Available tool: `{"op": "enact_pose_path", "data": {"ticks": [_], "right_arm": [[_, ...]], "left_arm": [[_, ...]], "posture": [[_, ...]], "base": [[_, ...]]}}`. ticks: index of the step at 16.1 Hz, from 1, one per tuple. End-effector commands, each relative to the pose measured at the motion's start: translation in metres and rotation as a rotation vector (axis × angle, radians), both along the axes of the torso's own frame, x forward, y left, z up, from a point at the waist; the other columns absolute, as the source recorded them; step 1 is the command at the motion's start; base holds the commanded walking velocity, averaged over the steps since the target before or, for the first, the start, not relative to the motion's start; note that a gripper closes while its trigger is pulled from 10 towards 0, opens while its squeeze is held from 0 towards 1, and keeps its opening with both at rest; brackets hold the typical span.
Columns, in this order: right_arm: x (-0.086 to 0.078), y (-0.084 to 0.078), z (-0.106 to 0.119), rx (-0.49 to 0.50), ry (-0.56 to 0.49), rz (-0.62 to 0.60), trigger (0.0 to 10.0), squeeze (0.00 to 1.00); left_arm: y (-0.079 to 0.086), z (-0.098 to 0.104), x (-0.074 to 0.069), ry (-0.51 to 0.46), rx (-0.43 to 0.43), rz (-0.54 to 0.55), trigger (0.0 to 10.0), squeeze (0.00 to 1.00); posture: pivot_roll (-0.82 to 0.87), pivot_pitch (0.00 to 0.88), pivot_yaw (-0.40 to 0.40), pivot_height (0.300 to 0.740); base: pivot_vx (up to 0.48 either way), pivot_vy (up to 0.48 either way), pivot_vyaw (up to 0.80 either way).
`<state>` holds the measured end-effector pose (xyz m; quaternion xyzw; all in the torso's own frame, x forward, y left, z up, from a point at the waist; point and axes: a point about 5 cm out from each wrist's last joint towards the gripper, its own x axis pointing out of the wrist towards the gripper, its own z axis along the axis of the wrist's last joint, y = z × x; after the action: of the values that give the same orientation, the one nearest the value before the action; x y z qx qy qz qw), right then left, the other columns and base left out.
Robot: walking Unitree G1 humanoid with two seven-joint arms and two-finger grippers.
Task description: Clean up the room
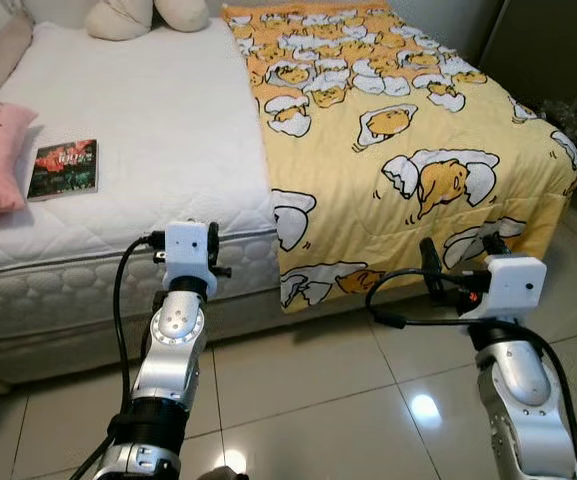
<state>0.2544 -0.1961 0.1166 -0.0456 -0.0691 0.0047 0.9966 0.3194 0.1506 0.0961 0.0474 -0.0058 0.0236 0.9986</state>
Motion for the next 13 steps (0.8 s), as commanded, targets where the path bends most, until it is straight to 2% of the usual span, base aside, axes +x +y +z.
{"op": "enact_pose_path", "data": {"ticks": [1, 2, 3, 4, 5, 8, 12, 13], "right_arm": [[0.001, -0.001, -0.003, -0.001, 0.005, -0.010, 10.0, 0.00], [0.001, -0.001, -0.005, 0.003, 0.016, -0.008, 10.0, 0.00], [0.001, 0.000, -0.008, 0.006, 0.028, -0.003, 10.0, 0.00], [0.001, 0.001, -0.009, 0.005, 0.032, 0.002, 10.0, 0.00], [0.002, 0.002, -0.011, 0.008, 0.041, 0.004, 10.0, 0.00], [0.005, 0.005, -0.013, 0.008, 0.053, 0.025, 10.0, 0.00], [0.005, 0.008, -0.019, 0.007, 0.078, 0.046, 10.0, 0.00], [0.004, 0.007, -0.021, 0.010, 0.085, 0.049, 10.0, 0.00]], "left_arm": [[-0.001, 0.002, 0.004, 0.015, 0.001, 0.014, 10.0, 1.00], [-0.002, 0.003, 0.005, 0.016, -0.001, 0.011, 10.0, 1.00], [-0.002, 0.004, 0.008, 0.017, 0.013, 0.016, 10.0, 0.00], [-0.002, 0.004, 0.009, 0.024, 0.012, 0.020, 10.0, 0.00], [-0.002, 0.002, 0.011, 0.041, 0.008, 0.019, 10.0, 1.00], [-0.003, -0.001, 0.011, 0.061, -0.018, 0.026, 10.0, 1.00], [0.004, -0.007, 0.008, 0.081, -0.033, 0.059, 10.0, 1.00], [0.012, -0.010, 0.002, 0.081, -0.028, 0.059, 10.0, 1.00]], "posture": [[-0.14, 0.000, 0.035, 0.728], [-0.13, 0.000, 0.035, 0.728], [-0.13, 0.000, 0.033, 0.728], [-0.13, 0.000, 0.031, 0.728], [-0.13, 0.000, 0.025, 0.728], [-0.12, 0.000, 0.017, 0.728], [-0.10, 0.000, 0.008, 0.728], [-0.10, 0.000, 0.009, 0.728]], "base": [[0.000, -0.431, 0.00], [0.259, -0.401, 0.00], [0.296, -0.375, 0.00], [0.304, -0.368, 0.00], [0.401, -0.259, 0.00], [0.410, -0.246, 0.15], [0.411, -0.243, 0.68], [0.409, -0.247, 0.63]]}}
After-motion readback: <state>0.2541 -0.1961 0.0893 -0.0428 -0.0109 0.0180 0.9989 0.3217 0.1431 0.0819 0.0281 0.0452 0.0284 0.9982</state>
